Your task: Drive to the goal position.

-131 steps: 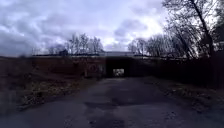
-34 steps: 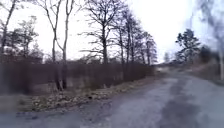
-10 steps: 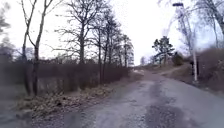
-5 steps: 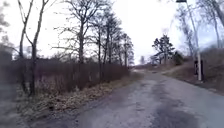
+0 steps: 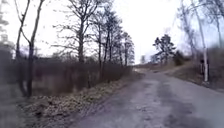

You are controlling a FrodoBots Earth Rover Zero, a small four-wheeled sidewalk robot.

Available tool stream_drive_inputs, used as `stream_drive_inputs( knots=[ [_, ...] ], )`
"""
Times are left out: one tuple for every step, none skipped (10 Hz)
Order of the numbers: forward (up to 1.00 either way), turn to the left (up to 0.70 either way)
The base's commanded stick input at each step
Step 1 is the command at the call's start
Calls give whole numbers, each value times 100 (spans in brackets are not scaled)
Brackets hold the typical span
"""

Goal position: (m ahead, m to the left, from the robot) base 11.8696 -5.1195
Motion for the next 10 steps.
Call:
stream_drive_inputs(
  knots=[
    [70, 1],
    [70, 1],
    [70, 1],
    [6, 0],
    [70, 1],
    [70, 1],
    [70, 1],
    [70, 1],
    [70, 1],
    [70, 1]
  ],
)
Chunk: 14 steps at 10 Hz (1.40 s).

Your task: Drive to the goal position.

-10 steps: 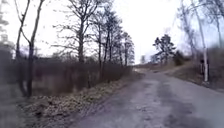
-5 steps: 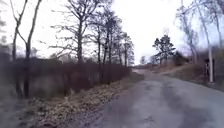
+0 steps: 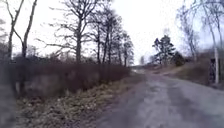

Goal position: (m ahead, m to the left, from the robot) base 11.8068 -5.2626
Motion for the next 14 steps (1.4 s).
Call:
stream_drive_inputs(
  knots=[
    [70, 1],
    [70, 1],
    [70, 1],
    [70, 1],
    [70, 1],
    [70, 1],
    [70, 1],
    [70, 1],
    [70, 1],
    [70, 1],
    [70, 1],
    [70, 1],
    [70, 1],
    [70, 1]
  ],
)
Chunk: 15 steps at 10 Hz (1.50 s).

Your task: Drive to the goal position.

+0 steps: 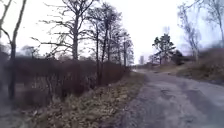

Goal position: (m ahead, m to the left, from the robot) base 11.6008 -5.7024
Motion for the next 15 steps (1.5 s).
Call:
stream_drive_inputs(
  knots=[
    [70, 1],
    [70, 1],
    [70, 1],
    [70, 1],
    [70, 1],
    [70, 1],
    [70, 1],
    [70, 1],
    [70, 1],
    [70, 1],
    [70, 1],
    [70, 1],
    [70, 1],
    [70, 1],
    [70, 1]
  ],
)
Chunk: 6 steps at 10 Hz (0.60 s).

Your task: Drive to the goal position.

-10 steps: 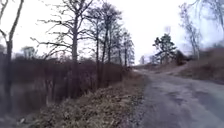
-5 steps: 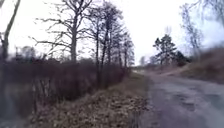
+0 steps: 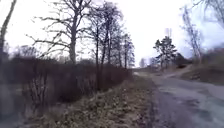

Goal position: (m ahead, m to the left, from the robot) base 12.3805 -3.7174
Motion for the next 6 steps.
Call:
stream_drive_inputs(
  knots=[
    [70, 1],
    [70, 1],
    [70, 1],
    [70, 1],
    [70, 1],
    [70, 1]
  ],
)
